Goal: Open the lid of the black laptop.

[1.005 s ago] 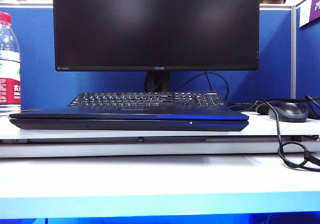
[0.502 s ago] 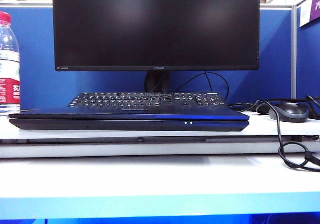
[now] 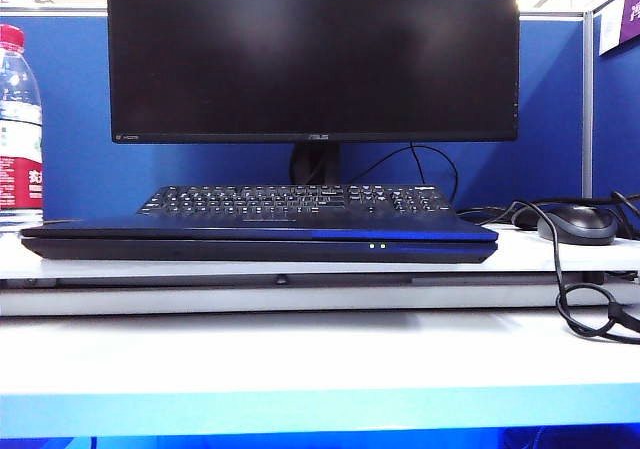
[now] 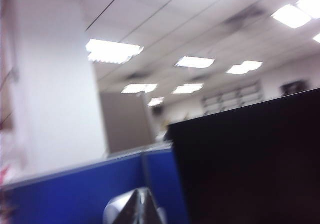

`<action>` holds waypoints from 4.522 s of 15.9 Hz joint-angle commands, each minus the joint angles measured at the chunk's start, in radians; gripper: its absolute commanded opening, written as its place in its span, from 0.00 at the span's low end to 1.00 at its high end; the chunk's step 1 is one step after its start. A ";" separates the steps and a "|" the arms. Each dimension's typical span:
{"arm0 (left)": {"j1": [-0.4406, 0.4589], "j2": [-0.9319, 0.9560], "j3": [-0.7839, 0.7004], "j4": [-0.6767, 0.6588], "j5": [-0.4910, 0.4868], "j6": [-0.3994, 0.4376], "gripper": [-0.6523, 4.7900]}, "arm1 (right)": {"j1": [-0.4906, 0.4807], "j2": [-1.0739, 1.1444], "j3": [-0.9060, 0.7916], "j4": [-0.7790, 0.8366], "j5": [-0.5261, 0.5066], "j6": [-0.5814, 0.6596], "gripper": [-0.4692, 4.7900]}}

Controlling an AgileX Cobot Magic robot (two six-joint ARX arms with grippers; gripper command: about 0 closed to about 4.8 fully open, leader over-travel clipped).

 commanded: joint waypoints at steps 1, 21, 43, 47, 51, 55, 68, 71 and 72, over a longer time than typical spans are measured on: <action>0.002 0.079 0.007 -0.117 0.015 0.100 0.17 | 0.006 0.097 0.044 -0.128 -0.129 -0.023 0.11; -0.434 0.167 -0.655 -0.071 -0.745 0.217 0.16 | 0.756 0.569 -0.429 0.005 0.599 -0.414 0.11; -0.462 0.627 -0.660 0.305 -0.869 0.230 0.16 | 0.644 0.861 -0.429 0.144 0.630 -0.451 0.11; -0.462 0.627 -0.659 0.312 -0.869 0.230 0.16 | 0.645 0.879 -0.429 0.138 0.628 -0.451 0.11; -0.462 0.627 -0.660 0.312 -0.877 0.233 0.16 | 0.645 0.896 -0.428 0.169 0.632 -0.451 0.11; -0.461 0.627 -0.660 0.323 -0.917 0.253 0.16 | 0.644 0.904 -0.429 0.181 0.639 -0.451 0.11; -0.461 0.629 -0.660 0.387 -0.842 0.386 0.16 | 0.644 0.904 -0.429 0.189 0.639 -0.451 0.11; -0.461 0.660 -0.660 0.395 -0.842 0.385 0.16 | 0.644 0.904 -0.429 0.196 0.639 -0.451 0.11; -0.461 0.676 -0.660 0.395 -0.843 0.380 0.16 | 0.644 0.904 -0.428 0.198 0.639 -0.451 0.11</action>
